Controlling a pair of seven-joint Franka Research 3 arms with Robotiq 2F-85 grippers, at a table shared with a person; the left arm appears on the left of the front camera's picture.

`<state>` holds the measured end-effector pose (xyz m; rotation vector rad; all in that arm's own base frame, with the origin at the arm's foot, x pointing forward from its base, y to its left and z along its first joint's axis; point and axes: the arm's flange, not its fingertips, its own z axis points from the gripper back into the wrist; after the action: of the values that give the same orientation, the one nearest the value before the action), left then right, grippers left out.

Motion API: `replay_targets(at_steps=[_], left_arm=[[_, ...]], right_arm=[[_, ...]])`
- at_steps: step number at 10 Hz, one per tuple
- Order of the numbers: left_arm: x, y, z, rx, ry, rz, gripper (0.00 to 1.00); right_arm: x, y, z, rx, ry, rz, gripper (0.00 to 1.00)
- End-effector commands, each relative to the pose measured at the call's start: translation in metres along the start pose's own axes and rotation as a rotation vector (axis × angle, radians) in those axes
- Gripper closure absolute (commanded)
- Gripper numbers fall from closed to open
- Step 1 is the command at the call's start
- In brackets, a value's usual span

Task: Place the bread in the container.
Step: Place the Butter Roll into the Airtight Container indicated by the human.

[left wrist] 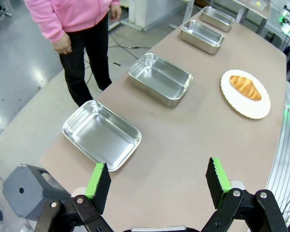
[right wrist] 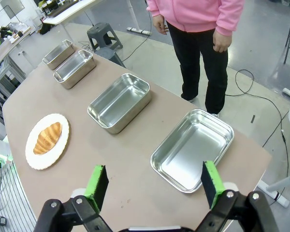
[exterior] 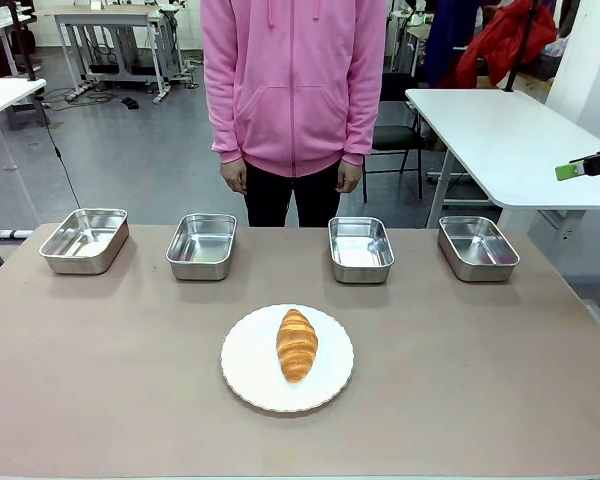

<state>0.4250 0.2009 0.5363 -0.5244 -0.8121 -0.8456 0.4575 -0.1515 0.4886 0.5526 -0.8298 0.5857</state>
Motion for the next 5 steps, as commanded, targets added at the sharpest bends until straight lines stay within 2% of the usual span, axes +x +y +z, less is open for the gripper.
replay_targets(at_steps=[1,5], left_arm=[[0.0006,-0.0008,0.0022,-0.003,-0.003,-0.009,0.0],[0.0006,-0.0008,0.0022,-0.003,-0.003,-0.009,0.0]], right_arm=[[0.001,-0.0002,0.0006,-0.002,-0.002,0.001,0.0],[0.001,-0.0002,0.0006,-0.002,-0.002,0.001,0.0]])
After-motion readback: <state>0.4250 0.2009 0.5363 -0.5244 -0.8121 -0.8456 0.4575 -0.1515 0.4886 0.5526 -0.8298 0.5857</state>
